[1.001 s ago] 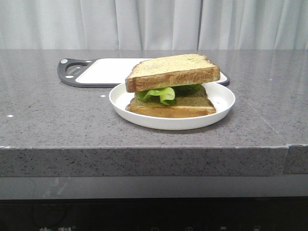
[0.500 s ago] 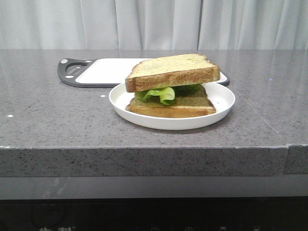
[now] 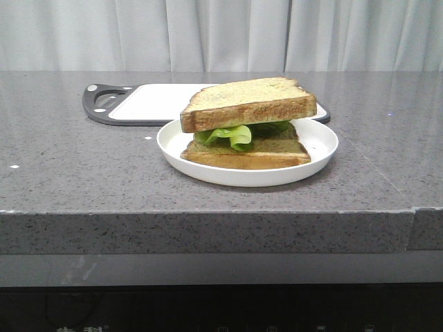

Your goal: Left arm grabs bread, right arm adds lettuce

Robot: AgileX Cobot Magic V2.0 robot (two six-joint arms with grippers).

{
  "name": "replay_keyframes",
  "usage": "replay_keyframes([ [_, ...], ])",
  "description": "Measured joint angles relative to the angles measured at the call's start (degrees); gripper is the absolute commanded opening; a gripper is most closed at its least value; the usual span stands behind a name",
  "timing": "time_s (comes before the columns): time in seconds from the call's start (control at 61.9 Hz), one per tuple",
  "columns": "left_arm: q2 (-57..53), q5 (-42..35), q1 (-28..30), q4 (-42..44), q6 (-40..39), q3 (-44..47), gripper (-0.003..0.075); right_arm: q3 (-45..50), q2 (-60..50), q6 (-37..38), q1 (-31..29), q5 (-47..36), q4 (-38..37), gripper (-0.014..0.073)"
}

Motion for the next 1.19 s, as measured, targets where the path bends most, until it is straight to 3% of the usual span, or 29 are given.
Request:
replay_keyframes([
  [0.113,-5.0,-7.3,2.1,-2.4,0.0,8.7,-0.0020,0.0,0.0,0.0,0.0,0.0,0.0,-0.0118],
  [0.323,-9.9,-12.5,3.6,-3.1,0.0,15.8,-0.0020,0.0,0.0,-0.1,0.0,0.0,0.0,-0.0118],
  [1.195,-9.9,-17.2,3.6,0.2,0.0,15.8,-0.0020,0.0,0.0,-0.1,0.0,0.0,0.0,-0.0118],
])
